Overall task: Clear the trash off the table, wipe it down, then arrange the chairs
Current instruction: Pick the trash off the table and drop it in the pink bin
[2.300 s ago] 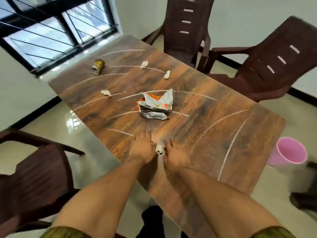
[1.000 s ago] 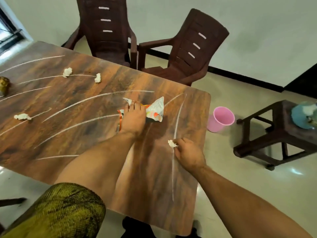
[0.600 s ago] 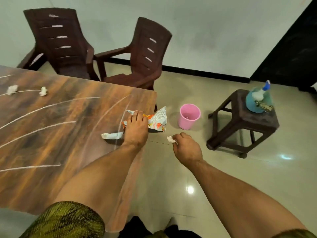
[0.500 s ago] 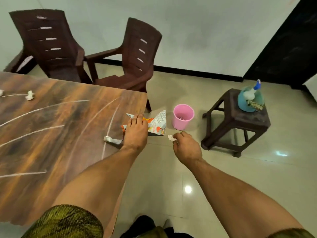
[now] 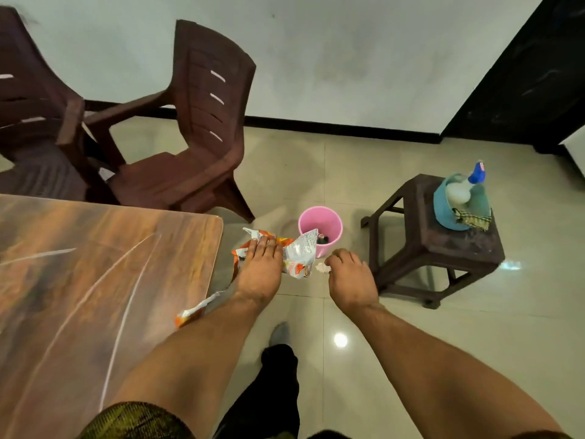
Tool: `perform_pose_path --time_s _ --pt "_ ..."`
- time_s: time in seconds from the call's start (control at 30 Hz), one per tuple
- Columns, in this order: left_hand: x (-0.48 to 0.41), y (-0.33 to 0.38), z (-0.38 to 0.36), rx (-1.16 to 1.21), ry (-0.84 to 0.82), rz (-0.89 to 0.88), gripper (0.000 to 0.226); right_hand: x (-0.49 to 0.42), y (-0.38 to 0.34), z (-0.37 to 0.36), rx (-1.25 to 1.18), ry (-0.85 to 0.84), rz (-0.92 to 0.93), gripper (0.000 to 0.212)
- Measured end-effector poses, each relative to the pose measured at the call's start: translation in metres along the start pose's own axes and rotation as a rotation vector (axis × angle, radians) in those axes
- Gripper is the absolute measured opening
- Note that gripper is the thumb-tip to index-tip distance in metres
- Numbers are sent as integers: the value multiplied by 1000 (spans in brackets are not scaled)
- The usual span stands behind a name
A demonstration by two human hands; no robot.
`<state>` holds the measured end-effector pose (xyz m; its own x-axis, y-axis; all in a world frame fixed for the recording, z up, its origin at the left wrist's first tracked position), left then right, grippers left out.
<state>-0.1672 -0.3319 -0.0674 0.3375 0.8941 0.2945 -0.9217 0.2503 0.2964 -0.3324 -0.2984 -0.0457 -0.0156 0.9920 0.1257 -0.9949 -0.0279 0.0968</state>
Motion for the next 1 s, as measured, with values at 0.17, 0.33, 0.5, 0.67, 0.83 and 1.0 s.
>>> perform_pose_path --time_s 0.17,0.33,0.5,0.67,0.83,1.0 --pt "-89 -2 -7 14 -85 22 61 -93 16 -19 104 -54 28 42" --pt "-168 -16 -44 45 -121 71 62 -174 43 -80 114 -158 24 40" --pt "-254 -39 -111 40 -183 158 59 -258 71 -172 110 -229 44 44" --pt "-325 -59 -164 68 -236 241 59 -329 83 -254 92 -264 55 42" --pt "-375 -77 -213 63 -273 267 59 -379 80 -321 96 -328 123 46" --pt "-387 -77 -238 110 -293 275 62 -382 84 -354 -20 -322 86 48"
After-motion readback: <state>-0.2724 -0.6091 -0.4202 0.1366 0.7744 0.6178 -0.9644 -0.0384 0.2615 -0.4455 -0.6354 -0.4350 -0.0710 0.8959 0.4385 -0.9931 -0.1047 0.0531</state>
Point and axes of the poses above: each hand's wrist, its own x-axis away from the middle knuckle, its own z-axis out of the back of the hand, y = z × x, the point moved 10 cm from there along -x, towards the middle knuckle, and after that the axes turned 15 degrees about x, right-handed, at the moved point
